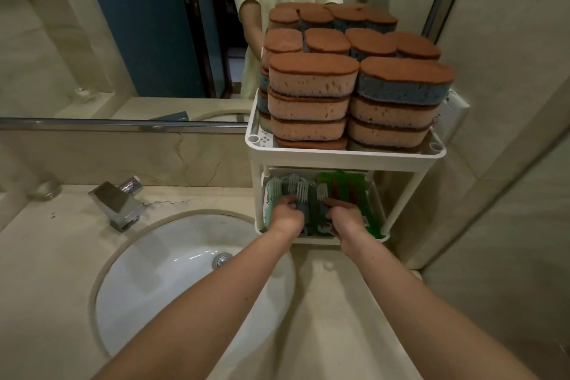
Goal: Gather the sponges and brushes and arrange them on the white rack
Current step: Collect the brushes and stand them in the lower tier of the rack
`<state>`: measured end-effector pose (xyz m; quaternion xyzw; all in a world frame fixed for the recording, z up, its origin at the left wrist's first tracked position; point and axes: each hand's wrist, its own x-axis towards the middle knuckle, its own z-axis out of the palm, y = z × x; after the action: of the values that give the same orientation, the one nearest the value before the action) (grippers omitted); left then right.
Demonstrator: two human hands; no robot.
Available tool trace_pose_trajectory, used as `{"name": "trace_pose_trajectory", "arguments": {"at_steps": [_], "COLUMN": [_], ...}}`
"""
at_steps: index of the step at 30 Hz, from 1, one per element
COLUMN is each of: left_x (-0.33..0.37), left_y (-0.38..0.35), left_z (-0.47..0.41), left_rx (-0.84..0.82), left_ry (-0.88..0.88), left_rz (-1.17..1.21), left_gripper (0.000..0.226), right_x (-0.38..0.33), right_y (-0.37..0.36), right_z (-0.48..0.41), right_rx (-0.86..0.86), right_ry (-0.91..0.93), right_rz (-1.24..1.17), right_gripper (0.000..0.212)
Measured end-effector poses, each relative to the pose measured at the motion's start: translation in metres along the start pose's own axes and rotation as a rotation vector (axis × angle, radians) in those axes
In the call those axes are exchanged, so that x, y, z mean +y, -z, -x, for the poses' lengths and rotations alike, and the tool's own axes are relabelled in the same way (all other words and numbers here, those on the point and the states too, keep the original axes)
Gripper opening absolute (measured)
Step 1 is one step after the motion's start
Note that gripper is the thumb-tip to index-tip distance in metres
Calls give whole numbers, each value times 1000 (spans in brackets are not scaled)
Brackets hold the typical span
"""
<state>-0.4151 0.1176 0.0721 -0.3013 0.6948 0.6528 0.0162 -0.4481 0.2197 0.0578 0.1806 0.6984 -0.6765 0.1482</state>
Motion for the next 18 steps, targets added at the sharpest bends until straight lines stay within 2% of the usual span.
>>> {"name": "trace_pose_trajectory", "arguments": {"at_steps": [5,9,18], "left_x": [4,2,-6], "left_y": [-9,-14,-15], "left_z": [-30,-50,-63], "left_rx": [45,56,33], "left_ry": [-11,-45,-107], "left_rz": [-150,-266,-423], "left_gripper": [29,35,31], "right_x": [-10,-14,-10], "right_y": [-11,-20,-23], "right_z": [-31,-51,-66], "right_rx": [-40,-36,-82], "right_ry": [-6,30,126], "right_rz": [141,339,700], "right_gripper": [17,26,25]}}
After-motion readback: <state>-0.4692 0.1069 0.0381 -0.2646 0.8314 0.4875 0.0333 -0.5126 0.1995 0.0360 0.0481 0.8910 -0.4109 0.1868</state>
